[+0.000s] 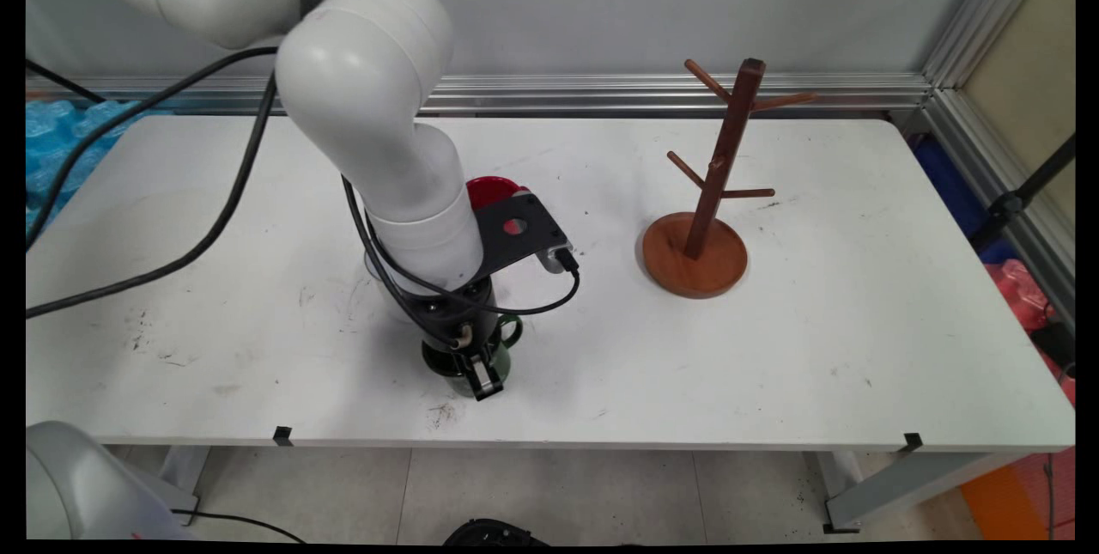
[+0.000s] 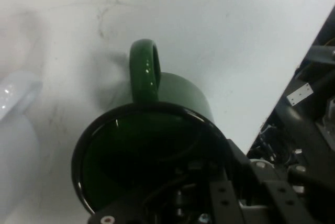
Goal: Place the picked object on the table
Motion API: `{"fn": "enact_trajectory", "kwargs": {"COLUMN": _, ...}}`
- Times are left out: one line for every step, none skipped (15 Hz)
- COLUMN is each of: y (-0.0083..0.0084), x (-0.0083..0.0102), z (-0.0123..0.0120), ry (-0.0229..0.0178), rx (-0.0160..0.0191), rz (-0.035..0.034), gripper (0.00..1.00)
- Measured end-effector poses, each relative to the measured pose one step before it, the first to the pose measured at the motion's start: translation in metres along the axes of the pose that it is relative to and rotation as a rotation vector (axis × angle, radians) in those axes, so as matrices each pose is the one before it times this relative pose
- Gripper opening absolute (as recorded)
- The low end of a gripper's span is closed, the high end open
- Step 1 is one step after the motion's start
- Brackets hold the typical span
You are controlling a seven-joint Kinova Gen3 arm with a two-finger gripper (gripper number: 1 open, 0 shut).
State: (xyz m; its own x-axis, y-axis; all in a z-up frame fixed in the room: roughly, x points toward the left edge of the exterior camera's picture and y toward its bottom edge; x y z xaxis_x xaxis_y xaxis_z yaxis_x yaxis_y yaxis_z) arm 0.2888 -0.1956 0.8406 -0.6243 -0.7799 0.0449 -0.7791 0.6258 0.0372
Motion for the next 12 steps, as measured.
{"fn": "enact_trajectory", "kwargs": {"y": -0.0009, "x": 0.00027, "z": 0.00178, "ry": -0.00693, "rx": 0.0035, "rz": -0.00022, "gripper": 0.0}}
{"fn": "enact_trajectory", "kwargs": {"y": -0.00103, "x": 0.00046, "z": 0.00193, "ry": -0.00769, "rx": 0.00366, "rz": -0.00081, "gripper": 0.0}}
{"fn": "enact_trajectory", "kwargs": {"y": -0.00101, "x": 0.00053, "z": 0.00173, "ry": -0.0067, "rx": 0.00353, "rz": -0.00037, "gripper": 0.0}}
{"fn": "enact_trajectory", "kwargs": {"y": -0.0008, "x": 0.00041, "z": 0.00137, "ry": -0.00515, "rx": 0.00276, "rz": -0.0003, "gripper": 0.0}}
{"fn": "enact_trajectory", "kwargs": {"y": -0.00086, "x": 0.00053, "z": 0.00147, "ry": -0.00533, "rx": 0.00294, "rz": -0.00072, "gripper": 1.0}}
{"fn": "enact_trajectory", "kwargs": {"y": -0.00074, "x": 0.00059, "z": 0.00137, "ry": -0.00397, "rx": 0.00256, "rz": -0.0006, "gripper": 1.0}}
{"fn": "enact_trajectory", "kwargs": {"y": -0.00062, "x": 0.0005, "z": 0.00108, "ry": -0.00239, "rx": 0.00212, "rz": -0.00084, "gripper": 1.0}}
{"fn": "enact_trajectory", "kwargs": {"y": -0.00066, "x": 0.00039, "z": 0.00109, "ry": -0.00257, "rx": 0.00217, "rz": -0.00204, "gripper": 1.0}}
{"fn": "enact_trajectory", "kwargs": {"y": -0.00064, "x": 0.00033, "z": 0.0009, "ry": -0.00159, "rx": 0.00181, "rz": -0.00222, "gripper": 1.0}}
{"fn": "enact_trajectory", "kwargs": {"y": -0.00047, "x": 0.00052, "z": 0.00067, "ry": 0.00013, "rx": 0.00135, "rz": -0.00215, "gripper": 1.0}}
{"fn": "enact_trajectory", "kwargs": {"y": -0.00043, "x": 0.00045, "z": 0.00025, "ry": 0.00243, "rx": 0.00084, "rz": -0.00112, "gripper": 1.0}}
{"fn": "enact_trajectory", "kwargs": {"y": -0.00048, "x": 0.00041, "z": -0.00037, "ry": 0.00538, "rx": 0.00146, "rz": -0.00049, "gripper": 1.0}}
